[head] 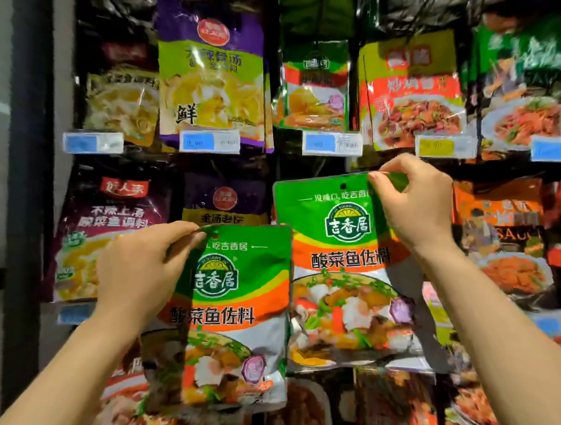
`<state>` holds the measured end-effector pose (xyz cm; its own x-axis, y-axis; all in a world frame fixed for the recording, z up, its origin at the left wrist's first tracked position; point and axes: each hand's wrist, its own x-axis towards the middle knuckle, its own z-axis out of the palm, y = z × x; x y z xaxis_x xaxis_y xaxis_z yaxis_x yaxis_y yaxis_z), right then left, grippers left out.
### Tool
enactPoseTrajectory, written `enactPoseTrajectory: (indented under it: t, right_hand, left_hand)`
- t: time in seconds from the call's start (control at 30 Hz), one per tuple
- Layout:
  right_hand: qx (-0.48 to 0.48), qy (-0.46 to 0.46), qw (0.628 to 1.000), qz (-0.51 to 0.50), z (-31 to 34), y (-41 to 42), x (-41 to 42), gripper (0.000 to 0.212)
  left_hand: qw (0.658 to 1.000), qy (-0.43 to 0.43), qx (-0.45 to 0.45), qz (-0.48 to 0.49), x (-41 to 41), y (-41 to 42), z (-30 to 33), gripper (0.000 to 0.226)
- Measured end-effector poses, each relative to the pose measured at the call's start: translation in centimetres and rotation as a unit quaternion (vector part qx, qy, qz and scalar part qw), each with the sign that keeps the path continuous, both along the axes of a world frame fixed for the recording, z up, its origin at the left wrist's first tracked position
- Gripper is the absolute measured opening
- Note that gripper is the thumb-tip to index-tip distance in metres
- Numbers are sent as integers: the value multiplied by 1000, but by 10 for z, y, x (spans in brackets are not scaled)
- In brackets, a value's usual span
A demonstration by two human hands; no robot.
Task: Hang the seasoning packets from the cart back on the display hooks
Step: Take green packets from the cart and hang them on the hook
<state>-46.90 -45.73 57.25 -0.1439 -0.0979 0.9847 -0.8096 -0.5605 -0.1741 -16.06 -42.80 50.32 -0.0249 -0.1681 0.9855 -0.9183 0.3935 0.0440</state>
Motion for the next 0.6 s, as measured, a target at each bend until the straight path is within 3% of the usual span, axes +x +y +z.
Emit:
enactPoseTrajectory:
  t: [0.33, 0.6]
  right_hand:
    - [-2, -110, 992, 58, 22, -80, 21, 16]
    - [-18, -159, 983, 93, 29, -118, 12, 14]
  left_hand:
    - [992, -64, -74, 82, -7, -28, 33, 33]
    - [990, -88, -72, 80, -44, -69, 41, 34]
